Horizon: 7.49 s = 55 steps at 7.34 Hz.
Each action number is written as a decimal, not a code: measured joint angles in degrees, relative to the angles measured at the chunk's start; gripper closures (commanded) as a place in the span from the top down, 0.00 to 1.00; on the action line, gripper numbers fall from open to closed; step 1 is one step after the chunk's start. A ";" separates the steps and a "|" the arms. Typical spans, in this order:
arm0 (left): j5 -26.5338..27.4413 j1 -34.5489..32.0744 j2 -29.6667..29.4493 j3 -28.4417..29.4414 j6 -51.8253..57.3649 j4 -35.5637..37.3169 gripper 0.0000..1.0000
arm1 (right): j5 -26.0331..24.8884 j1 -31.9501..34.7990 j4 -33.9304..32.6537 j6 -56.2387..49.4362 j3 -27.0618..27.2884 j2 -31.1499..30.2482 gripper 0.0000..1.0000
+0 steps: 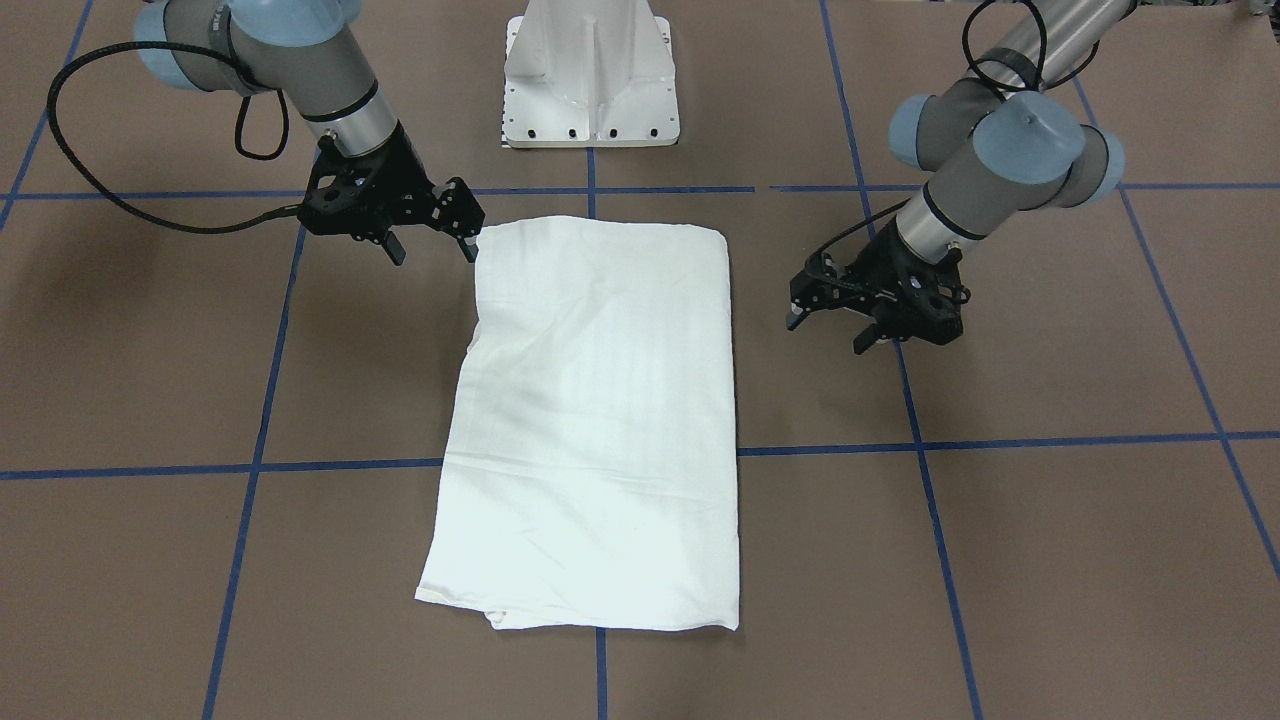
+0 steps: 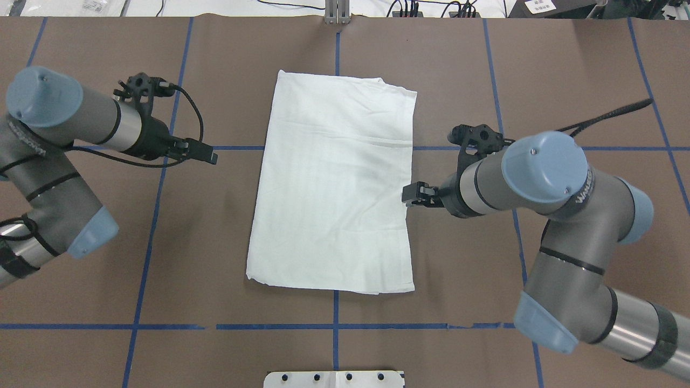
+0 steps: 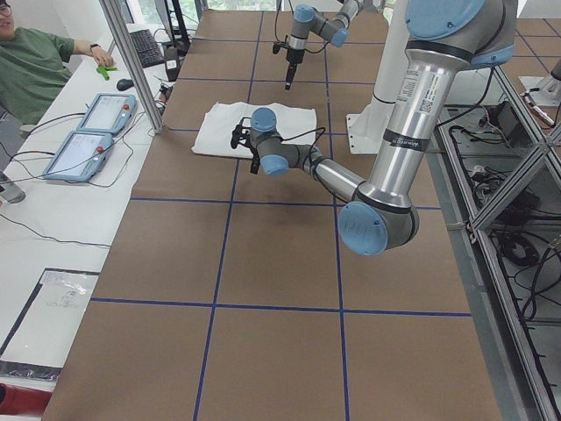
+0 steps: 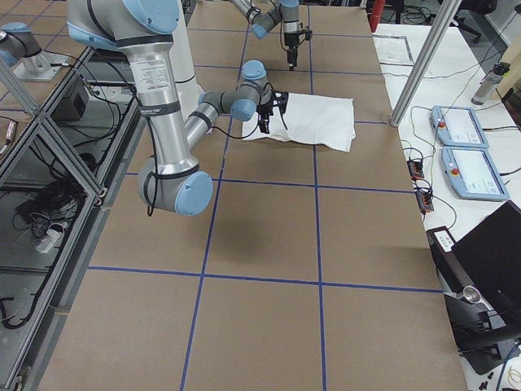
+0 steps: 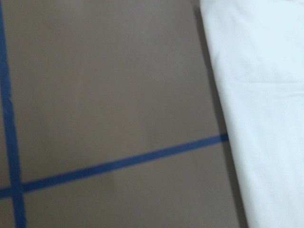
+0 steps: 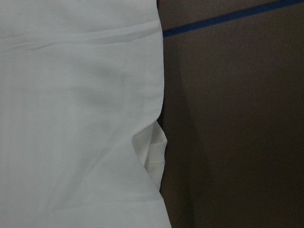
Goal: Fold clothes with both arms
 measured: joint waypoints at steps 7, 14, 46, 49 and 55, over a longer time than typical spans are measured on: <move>12.06 17.31 2.55 -1.81 -14.59 -7.18 0.74 | -4.97 -4.61 9.39 4.56 1.25 -5.74 1.00; 11.75 18.61 2.02 -1.70 -14.68 -7.19 0.63 | -4.98 -4.72 9.40 4.56 1.00 -5.81 1.00; 10.84 18.66 2.74 -5.83 -14.71 -6.54 0.00 | -15.39 -14.98 -11.29 49.36 -7.44 11.70 0.00; 7.45 18.51 4.14 -16.83 -14.81 1.97 0.00 | -14.17 -15.87 -24.52 48.46 5.96 11.23 0.00; 2.99 14.79 -1.20 -25.32 -14.14 23.30 0.00 | -14.33 -15.14 -39.03 38.79 15.01 14.52 0.00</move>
